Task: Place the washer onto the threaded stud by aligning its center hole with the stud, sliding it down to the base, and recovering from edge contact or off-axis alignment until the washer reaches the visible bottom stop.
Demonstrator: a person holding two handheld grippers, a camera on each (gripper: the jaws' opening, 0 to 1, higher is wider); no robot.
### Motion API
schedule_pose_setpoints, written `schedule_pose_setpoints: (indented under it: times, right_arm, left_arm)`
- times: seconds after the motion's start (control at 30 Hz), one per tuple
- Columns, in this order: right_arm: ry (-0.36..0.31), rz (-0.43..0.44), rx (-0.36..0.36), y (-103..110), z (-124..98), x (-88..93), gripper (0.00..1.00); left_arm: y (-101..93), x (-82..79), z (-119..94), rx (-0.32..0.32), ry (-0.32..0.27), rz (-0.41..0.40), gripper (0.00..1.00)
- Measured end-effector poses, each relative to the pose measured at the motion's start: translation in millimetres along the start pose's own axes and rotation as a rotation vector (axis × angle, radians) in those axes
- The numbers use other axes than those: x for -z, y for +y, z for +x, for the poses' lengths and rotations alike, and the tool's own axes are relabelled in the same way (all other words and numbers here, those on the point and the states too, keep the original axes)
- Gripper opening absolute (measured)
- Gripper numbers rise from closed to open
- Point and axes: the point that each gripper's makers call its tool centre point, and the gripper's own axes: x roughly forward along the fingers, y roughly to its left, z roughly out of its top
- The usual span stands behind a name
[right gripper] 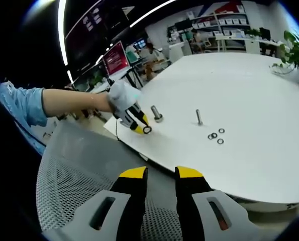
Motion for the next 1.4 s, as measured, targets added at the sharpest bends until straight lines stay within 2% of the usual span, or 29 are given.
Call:
schedule_pose_setpoints:
  times: [0.37,0.73,1.03,1.4]
  right_arm:
    - [-0.004,0.002,-0.004,1,0,-0.6,0.24]
    - [-0.015,0.005,-0.001,0,0,-2.3,0.24]
    - [-0.015,-0.001,-0.003,1,0,-2.7,0.24]
    - [-0.012,-0.002,-0.003,0,1,-2.3,0.24]
  left_arm:
    - [10.2,-7.9,-24,0.007,-0.043,-0.046,0.19]
    - [44.0,-10.5,-49,-0.032,-0.08,-0.094,0.19]
    - [61.2,-18.7,-47,-0.048,-0.092,-0.12,0.19]
    - [67.5,-23.6,-37,-0.05,-0.082,-0.111,0.19]
